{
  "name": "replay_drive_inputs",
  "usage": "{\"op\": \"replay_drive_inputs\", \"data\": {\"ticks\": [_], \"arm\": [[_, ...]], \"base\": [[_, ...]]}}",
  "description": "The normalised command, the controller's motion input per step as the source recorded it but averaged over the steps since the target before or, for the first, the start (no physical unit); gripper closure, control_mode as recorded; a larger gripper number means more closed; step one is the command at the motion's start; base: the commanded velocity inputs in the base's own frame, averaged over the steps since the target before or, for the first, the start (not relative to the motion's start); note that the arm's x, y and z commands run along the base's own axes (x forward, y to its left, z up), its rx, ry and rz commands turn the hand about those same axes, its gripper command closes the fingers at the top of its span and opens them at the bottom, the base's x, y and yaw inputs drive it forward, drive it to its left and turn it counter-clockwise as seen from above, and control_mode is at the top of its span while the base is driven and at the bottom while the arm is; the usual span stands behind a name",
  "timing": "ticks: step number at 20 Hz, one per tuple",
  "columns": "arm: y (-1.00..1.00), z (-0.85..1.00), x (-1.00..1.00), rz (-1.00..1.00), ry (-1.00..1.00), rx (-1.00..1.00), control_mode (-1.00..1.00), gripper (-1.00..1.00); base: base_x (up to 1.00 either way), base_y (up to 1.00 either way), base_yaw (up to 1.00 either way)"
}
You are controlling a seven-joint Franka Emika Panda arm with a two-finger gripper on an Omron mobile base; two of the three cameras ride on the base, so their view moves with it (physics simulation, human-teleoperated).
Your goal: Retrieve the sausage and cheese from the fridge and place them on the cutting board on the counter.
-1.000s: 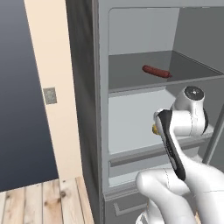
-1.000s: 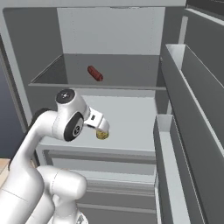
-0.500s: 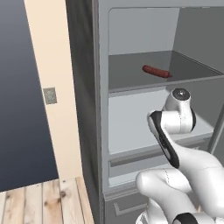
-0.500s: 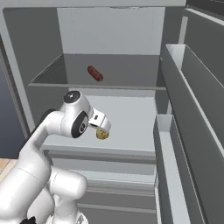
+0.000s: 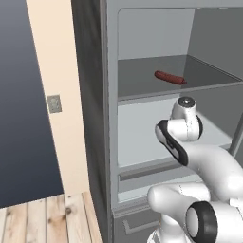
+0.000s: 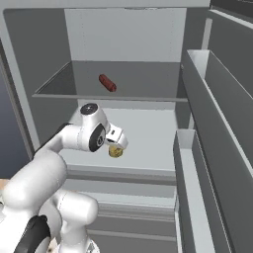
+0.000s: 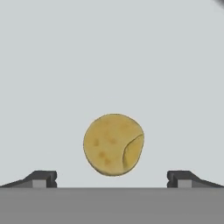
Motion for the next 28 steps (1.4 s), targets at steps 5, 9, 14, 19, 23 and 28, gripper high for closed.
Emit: {"op": "replay_drive_inputs", "data": {"ticks": [5,9,14,19,23,28], "arm": [[-0.12,-0.35,0.15,0.0,0.03,0.0,-1.0,-1.0],[-0.08,-0.33,0.07,0.0,0.0,0.0,-1.0,-1.0],[0.0,-0.29,0.09,0.0,0.0,0.0,-1.0,-1.0],[0.0,-0.22,0.13,0.0,0.0,0.0,-1.0,-1.0],[0.0,-0.03,0.0,0.0,0.0,0.0,-1.0,-1.0],[0.0,0.0,0.0,0.0,0.0,0.0,-1.0,1.0]], "base": [[0.0,0.0,0.0],[0.0,0.0,0.0],[0.0,0.0,0.0],[0.0,0.0,0.0],[0.0,0.0,0.0],[0.0,0.0,0.0]]}}
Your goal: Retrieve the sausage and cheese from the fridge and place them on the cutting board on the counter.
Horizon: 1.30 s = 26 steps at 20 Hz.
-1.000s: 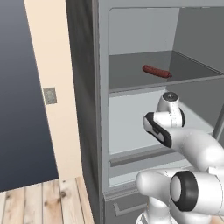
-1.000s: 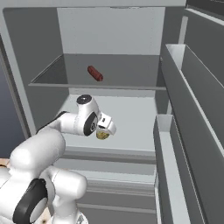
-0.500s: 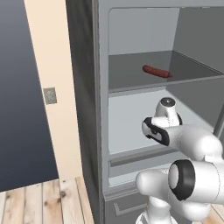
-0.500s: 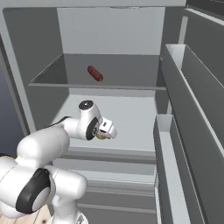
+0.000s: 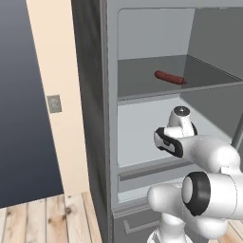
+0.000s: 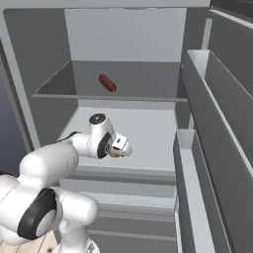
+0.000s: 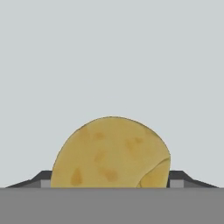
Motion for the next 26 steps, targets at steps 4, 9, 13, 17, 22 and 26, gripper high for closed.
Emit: {"op": "replay_drive_inputs", "data": {"ticks": [4,9,13,17,22,26], "arm": [[0.0,0.0,0.0,0.0,0.0,0.0,-1.0,1.0],[0.0,0.43,-0.62,0.0,-0.24,0.0,-1.0,1.0],[0.0,0.68,-0.99,0.03,-0.25,0.0,-1.0,1.0],[0.0,0.98,-1.0,0.01,0.0,0.0,-1.0,1.0],[0.04,1.0,-0.93,0.02,0.17,0.0,-1.0,1.0],[0.08,1.0,-0.84,0.12,0.19,0.0,-1.0,1.0]], "base": [[0.0,0.0,0.0],[0.0,0.0,0.0],[0.0,0.0,0.0],[0.0,0.0,0.0],[0.0,0.0,0.0],[0.0,0.0,0.0]]}}
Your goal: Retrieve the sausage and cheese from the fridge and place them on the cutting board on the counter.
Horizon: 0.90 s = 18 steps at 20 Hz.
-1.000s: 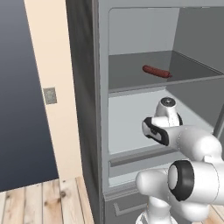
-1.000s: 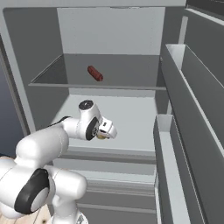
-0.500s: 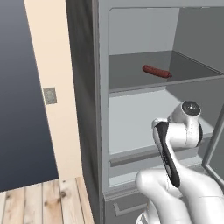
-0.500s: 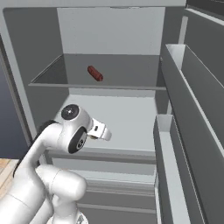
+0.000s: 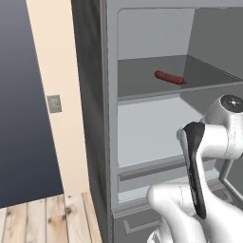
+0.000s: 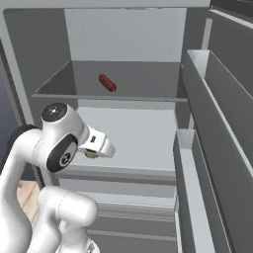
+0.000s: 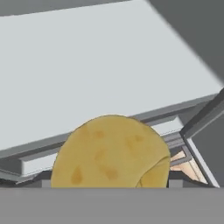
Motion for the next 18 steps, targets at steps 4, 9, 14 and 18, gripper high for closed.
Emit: {"op": "replay_drive_inputs", "data": {"ticks": [4,9,14,18], "arm": [[0.15,0.9,-1.0,0.11,0.13,0.0,-1.0,1.0],[0.41,0.66,-0.61,0.1,0.02,0.0,-1.0,1.0],[0.64,0.45,-0.19,0.11,-0.07,-0.01,-1.0,1.0],[0.35,0.06,-0.57,0.13,-0.11,-0.07,-1.0,1.0]], "base": [[0.0,0.0,0.0],[0.0,0.0,0.0],[0.0,0.0,0.0],[0.0,0.0,0.0]]}}
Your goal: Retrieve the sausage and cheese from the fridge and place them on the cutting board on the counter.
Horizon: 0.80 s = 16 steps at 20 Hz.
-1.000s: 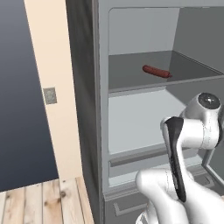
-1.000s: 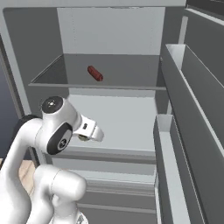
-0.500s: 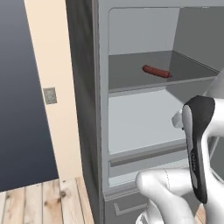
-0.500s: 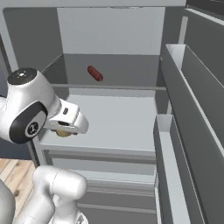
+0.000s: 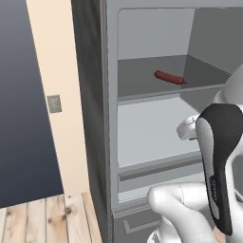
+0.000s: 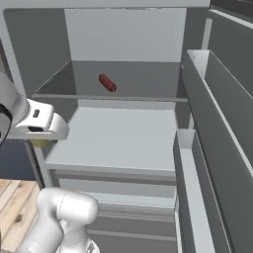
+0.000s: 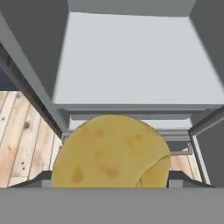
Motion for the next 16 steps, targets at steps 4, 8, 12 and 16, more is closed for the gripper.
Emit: {"op": "replay_drive_inputs", "data": {"ticks": [4,8,12,16], "arm": [[0.13,0.0,-0.51,0.2,-0.09,-0.02,-1.0,1.0],[0.03,0.0,-0.17,0.12,-0.01,0.0,1.0,1.0],[0.0,0.0,0.0,0.0,0.0,0.0,1.0,1.0],[0.0,0.0,0.0,0.0,0.0,0.0,1.0,1.0]], "base": [[0.0,0.0,0.0],[-0.32,0.02,0.11],[-0.95,0.03,-0.05],[-1.0,0.0,-0.51]]}}
